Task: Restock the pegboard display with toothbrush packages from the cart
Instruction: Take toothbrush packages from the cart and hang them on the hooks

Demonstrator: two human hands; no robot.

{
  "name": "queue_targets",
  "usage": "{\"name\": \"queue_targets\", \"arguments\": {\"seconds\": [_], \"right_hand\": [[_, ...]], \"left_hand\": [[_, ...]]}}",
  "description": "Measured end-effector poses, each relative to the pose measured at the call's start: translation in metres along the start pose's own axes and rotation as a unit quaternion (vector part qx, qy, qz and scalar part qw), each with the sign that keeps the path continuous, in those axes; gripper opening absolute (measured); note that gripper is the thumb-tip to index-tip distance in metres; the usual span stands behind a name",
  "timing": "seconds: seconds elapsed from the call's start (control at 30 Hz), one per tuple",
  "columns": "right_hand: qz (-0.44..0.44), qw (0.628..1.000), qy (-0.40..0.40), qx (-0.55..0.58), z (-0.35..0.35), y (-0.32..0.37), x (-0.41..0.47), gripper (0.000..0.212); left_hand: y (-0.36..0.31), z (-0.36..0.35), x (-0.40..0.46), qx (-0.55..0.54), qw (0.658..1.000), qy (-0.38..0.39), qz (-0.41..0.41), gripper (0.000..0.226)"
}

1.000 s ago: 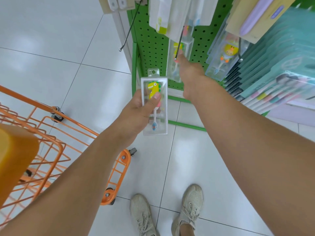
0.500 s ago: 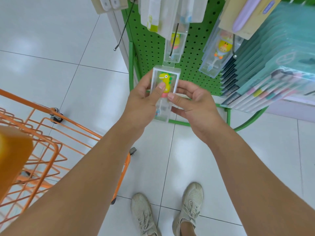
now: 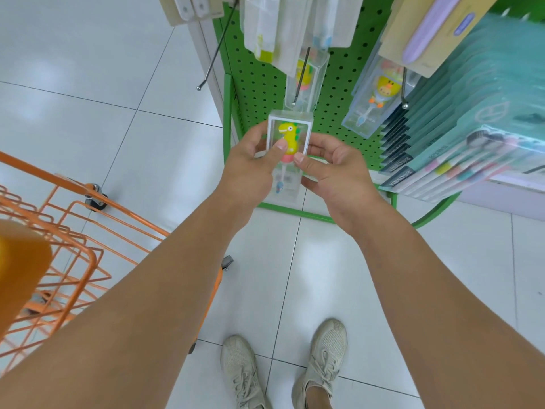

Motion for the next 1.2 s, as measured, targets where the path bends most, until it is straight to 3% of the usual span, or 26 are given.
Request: {"name": "queue_targets", "arguments": {"seconds": [0.17, 0.27, 0.4, 0.53, 0.63, 0.73, 0.87, 0.97, 1.1, 1.2], "right_hand": [[-0.007, 1.000, -0.003, -0.014, 0.001, -0.002, 0.007, 0.023], [0.010, 0.996, -0.040, -0.079, -0.001, 0.004, 0.022, 0.010], [-0.007, 0.986, -0.136, -0.096, -0.004, 0.007, 0.055, 0.030], [-0.093, 0.973, -0.201, -0.065, -0.005, 0.004, 0.077, 0.046], [-0.118, 0.970, -0.207, -0.054, -0.008, 0.003, 0.066, 0.048], [-0.112, 0.972, -0.204, -0.011, -0.008, 0.002, 0.015, 0.034], [-0.076, 0.991, -0.110, -0.034, -0.047, 0.047, -0.086, 0.017], [-0.029, 0.998, -0.028, -0.039, -0.110, 0.110, -0.149, 0.019], [-0.006, 0.990, 0.111, -0.085, -0.223, 0.145, -0.196, 0.017], [-0.036, 0.927, 0.236, -0.291, -0.307, 0.101, -0.214, 0.011]], "left_hand": [[0.000, 0.000, 0.000, 0.020, 1.000, -0.014, 0.014, 0.034], [-0.008, -0.001, 0.003, 0.041, 0.999, -0.020, 0.030, 0.035], [-0.012, 0.007, 0.001, 0.043, 0.995, -0.046, 0.076, 0.043], [-0.008, 0.017, -0.017, 0.024, 0.994, -0.057, 0.088, 0.034], [0.000, 0.026, -0.035, 0.006, 0.993, -0.066, 0.099, 0.024], [-0.011, 0.035, -0.060, -0.028, 0.990, -0.066, 0.123, 0.016], [-0.070, 0.067, -0.111, -0.103, 0.989, -0.037, 0.096, 0.009], [-0.114, 0.123, -0.163, -0.147, 0.987, -0.031, 0.053, 0.012], [-0.102, 0.253, -0.231, -0.155, 0.970, -0.179, 0.061, 0.007], [-0.054, 0.342, -0.284, 0.003, 0.948, -0.285, 0.141, 0.011]]}}
Point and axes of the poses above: each hand's wrist, its own x-axis towards the middle knuckle, its own z-axis out of the back of the hand, y = z × x, the point moved 7 cm from there along x, towards the middle knuckle, and after that the axes turned 9 degrees about x, right-handed, at the moved point
